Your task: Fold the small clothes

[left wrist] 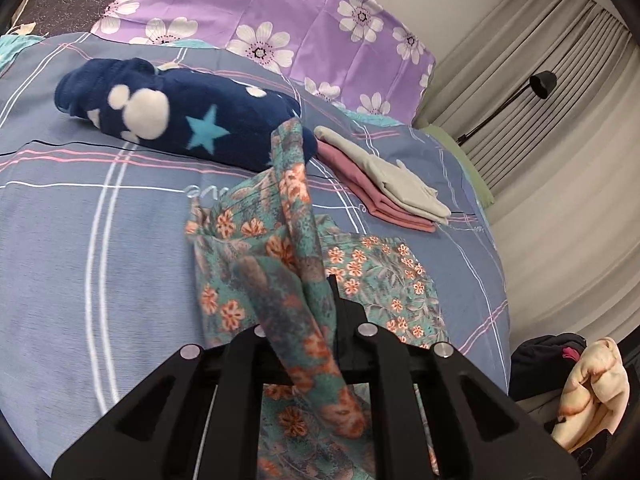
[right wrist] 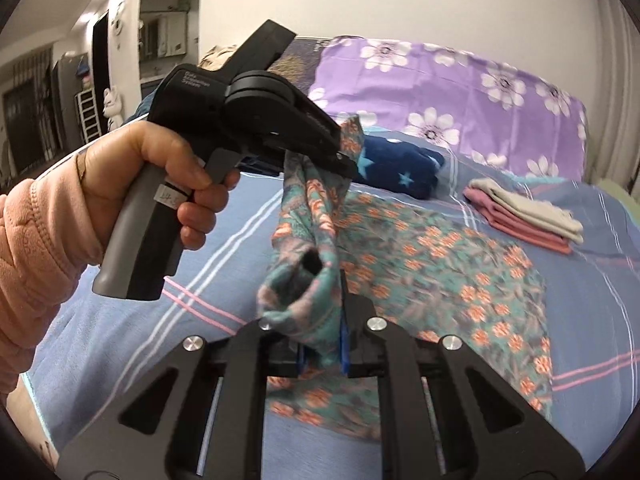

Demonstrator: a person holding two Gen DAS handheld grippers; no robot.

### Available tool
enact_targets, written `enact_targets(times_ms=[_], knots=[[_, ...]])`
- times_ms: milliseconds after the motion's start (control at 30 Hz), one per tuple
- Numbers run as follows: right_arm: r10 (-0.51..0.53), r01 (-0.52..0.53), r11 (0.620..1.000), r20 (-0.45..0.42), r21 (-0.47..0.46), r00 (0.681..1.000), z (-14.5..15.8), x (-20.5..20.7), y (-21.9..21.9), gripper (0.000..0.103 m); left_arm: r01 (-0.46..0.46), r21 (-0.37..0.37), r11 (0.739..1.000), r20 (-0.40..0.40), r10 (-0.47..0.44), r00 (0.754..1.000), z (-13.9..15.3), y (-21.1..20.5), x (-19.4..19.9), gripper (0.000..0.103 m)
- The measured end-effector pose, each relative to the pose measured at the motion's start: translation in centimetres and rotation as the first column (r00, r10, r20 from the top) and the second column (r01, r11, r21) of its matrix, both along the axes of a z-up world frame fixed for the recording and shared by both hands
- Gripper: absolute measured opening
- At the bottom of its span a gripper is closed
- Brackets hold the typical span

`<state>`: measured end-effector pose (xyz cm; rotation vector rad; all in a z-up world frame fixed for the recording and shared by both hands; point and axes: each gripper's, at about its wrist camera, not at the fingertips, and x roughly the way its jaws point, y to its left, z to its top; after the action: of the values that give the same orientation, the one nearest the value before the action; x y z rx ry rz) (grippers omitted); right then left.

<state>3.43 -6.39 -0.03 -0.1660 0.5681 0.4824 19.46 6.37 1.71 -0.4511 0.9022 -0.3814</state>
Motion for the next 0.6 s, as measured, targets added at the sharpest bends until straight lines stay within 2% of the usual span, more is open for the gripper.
enact_targets(times_ms=[333, 600], knots=[[-0.106, 0.114, 0.986, -0.073, 0.121, 0.992, -0.9, 1.0, -7.9, 0.012, 0.057, 0.06, 0.997, -0.021, -0.056, 0.998, 0.2, -8.1, 2.4, 0.01], [-0.221, 0.259, 0.945, -0.194, 0.199, 0.956, -3.5, 2.1, -15.6, 0.012, 0.169, 0.114, 0.979, -0.063, -0.163, 0.985, -1.7, -16.7, 4.7, 0.009]])
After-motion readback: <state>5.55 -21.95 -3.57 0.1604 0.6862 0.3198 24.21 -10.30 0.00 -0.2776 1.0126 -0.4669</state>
